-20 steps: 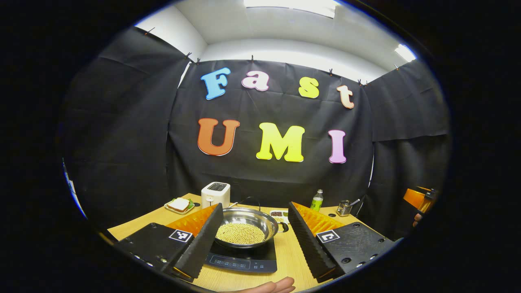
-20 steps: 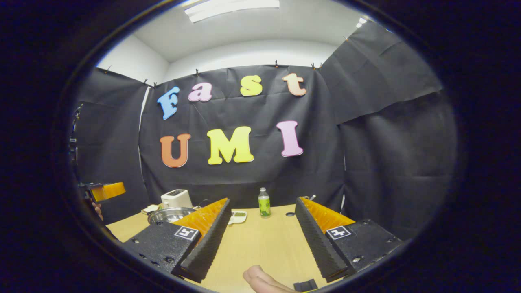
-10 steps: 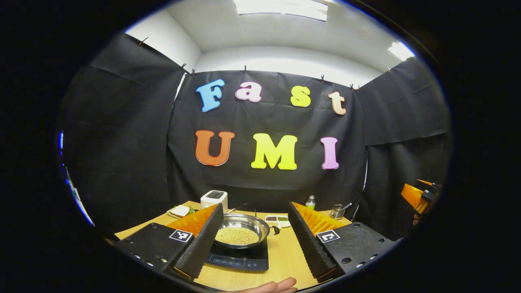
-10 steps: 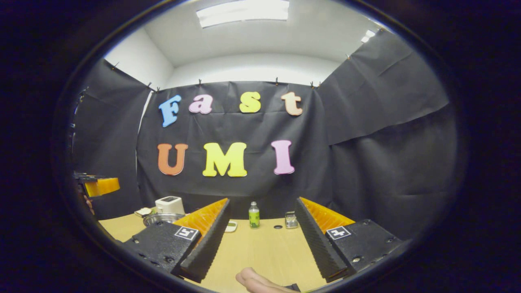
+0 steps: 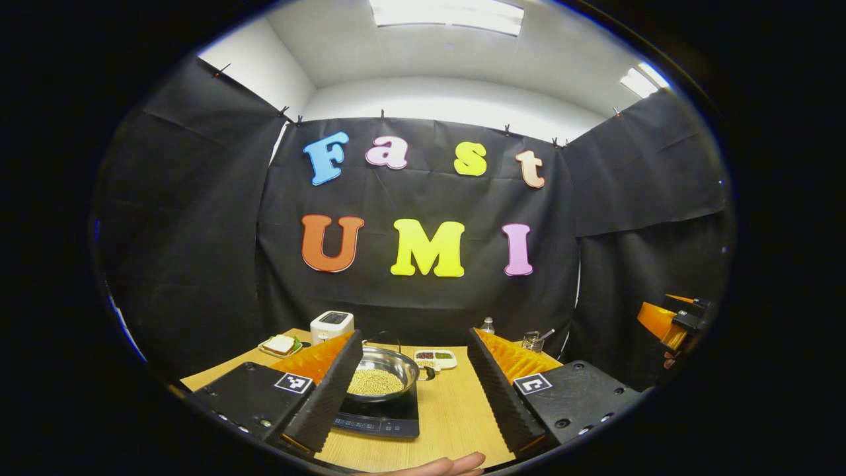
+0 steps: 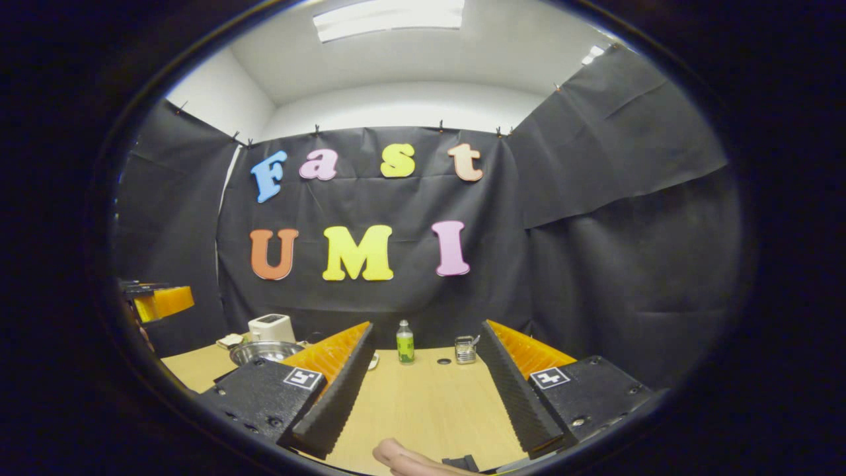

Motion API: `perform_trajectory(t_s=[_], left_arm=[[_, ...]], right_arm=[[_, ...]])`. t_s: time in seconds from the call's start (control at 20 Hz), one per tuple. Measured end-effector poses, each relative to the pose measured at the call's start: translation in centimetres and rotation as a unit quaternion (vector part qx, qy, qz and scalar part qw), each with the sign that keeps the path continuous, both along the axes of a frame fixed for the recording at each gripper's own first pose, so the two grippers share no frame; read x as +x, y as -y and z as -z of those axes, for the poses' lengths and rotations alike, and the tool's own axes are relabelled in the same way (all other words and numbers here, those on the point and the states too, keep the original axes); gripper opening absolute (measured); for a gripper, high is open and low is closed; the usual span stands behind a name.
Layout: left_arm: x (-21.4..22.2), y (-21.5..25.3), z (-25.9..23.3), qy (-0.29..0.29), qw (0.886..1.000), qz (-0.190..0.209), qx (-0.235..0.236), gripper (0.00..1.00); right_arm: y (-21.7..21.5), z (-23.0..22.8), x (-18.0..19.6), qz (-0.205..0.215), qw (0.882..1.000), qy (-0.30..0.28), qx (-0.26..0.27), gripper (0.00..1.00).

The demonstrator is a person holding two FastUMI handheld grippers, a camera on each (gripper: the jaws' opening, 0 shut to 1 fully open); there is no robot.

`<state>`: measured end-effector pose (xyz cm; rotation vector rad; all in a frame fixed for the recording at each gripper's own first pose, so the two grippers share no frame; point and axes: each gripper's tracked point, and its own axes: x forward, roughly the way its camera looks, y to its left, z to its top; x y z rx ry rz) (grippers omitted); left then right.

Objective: First push the handle of the pot to place it horizontally, then grasp the pot with both hands and set it on the induction cooktop.

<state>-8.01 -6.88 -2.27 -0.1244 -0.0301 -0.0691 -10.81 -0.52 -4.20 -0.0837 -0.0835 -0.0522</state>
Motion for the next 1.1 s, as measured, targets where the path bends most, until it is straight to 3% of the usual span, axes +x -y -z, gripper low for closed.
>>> perform_trajectory(t_s=[1.1], left_arm=[[0.0,0.1,1.4,-0.001,1.000,0.007,0.005,0.95]], right_arm=[[-0.2,1.3,-0.2,-0.022,1.000,0.005,0.012,0.96]])
